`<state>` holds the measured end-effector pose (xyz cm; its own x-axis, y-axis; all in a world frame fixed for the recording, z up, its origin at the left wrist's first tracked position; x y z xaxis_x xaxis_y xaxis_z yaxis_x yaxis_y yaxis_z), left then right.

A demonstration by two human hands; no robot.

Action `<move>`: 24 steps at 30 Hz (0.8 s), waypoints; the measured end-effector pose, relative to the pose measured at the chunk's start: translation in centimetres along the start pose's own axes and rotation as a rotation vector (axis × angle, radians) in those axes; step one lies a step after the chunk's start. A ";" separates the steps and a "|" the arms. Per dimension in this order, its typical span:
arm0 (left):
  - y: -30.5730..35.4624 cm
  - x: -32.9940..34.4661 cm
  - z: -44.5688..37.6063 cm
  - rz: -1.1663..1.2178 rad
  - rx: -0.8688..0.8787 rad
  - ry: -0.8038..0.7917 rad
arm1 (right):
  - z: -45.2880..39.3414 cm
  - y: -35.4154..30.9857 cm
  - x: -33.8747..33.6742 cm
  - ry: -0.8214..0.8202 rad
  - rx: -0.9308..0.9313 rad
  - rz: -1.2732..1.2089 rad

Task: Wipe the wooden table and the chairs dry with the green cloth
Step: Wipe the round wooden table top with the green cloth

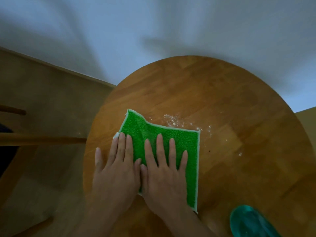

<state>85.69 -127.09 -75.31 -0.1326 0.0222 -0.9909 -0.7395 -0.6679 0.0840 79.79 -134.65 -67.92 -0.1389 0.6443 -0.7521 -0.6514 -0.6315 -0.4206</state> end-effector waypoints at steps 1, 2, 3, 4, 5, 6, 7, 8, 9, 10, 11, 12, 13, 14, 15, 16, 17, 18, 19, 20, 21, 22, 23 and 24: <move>-0.4 -0.2 0.1 -0.003 0.005 -0.006 | -0.9 0.8 0.7 0.082 -0.001 0.047; -0.7 -0.4 0.2 0.009 0.002 -0.004 | -1.6 1.5 1.7 0.161 -0.023 0.078; -1.0 -0.5 0.1 0.011 -0.006 -0.017 | -2.1 2.0 2.4 0.238 -0.050 0.093; -1.3 -0.6 -0.1 0.012 -0.024 -0.004 | -2.9 2.4 3.3 0.274 -0.076 0.127; -1.5 -0.6 -0.5 0.035 -0.062 0.000 | -3.8 3.1 3.7 0.300 -0.074 0.148; -1.5 -0.7 -1.1 0.054 -0.097 0.001 | -4.6 3.5 3.8 0.331 -0.075 0.167; -1.2 -0.8 -1.8 0.075 -0.113 0.016 | -5.4 3.9 3.7 0.353 -0.072 0.171; -0.6 -1.0 -2.5 0.097 -0.111 0.034 | -6.2 4.1 3.6 0.389 -0.081 0.177; 0.1 -1.2 -3.2 0.122 -0.088 0.046 | -6.8 4.3 3.5 0.406 -0.087 0.190; 0.7 -1.3 -3.7 0.155 -0.052 0.054 | -7.1 4.5 3.4 0.422 -0.092 0.191; 1.3 -1.2 -4.1 0.193 -0.011 0.056 | -7.3 4.7 3.3 0.431 -0.089 0.189; 1.7 -1.0 -4.4 0.233 0.025 0.048 | -7.3 5.1 3.4 0.445 -0.077 0.173; 2.1 -0.7 -4.5 0.263 0.057 0.031 | -6.9 5.6 3.5 0.454 -0.049 0.156; 2.5 -0.4 -4.3 0.277 0.092 0.016 | -6.4 6.1 3.7 0.469 -0.015 0.141; 2.9 -0.2 -4.1 0.283 0.123 0.010 | -5.8 6.8 3.8 0.488 0.027 0.126; 3.4 0.1 -3.9 0.282 0.148 0.004 | -5.1 7.4 3.9 0.518 0.077 0.109; 4.0 0.3 -3.6 0.267 0.176 0.001 | -4.4 8.0 4.0 0.540 0.130 0.092; 4.5 0.6 -3.4 0.237 0.209 0.004 | -3.9 8.6 4.1 0.558 0.183 0.080; 5.0 0.7 -3.2 0.208 0.236 0.012 | -3.4 9.1 4.3 0.565 0.234 0.066; 5.2 0.8 -3.3 0.192 0.250 0.021 | -3.2 9.4 4.4 0.566 0.269 0.048; 5.3 0.9 -3.4 0.186 0.255 0.022 | -3.2 9.5 4.5 0.565 0.288 0.031; 5.3 0.9 -3.5 0.182 0.257 0.018 | -3.3 9.4 4.4 0.570 0.293 0.022; 5.2 0.8 -3.7 0.178 0.261 0.014 | -3.4 9.3 4.2 0.583 0.285 0.023; 5.1 0.8 -3.7 0.179 0.263 0.010 | -3.4 9.2 4.0 0.587 0.276 0.030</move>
<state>84.24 -133.30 -76.10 -0.2703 -0.0863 -0.9589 -0.8505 -0.4453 0.2799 75.81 -139.34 -76.53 0.2199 0.2356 -0.9466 -0.8324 -0.4607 -0.3081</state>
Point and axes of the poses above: each hand's wrist, its own z-axis away from the middle knuckle, its own x-axis out of the palm, y = z × x, the point moved 6 cm from there along -z, towards the middle knuckle, and after that the axes turned 10 degrees about y, right-handed, at the moved point
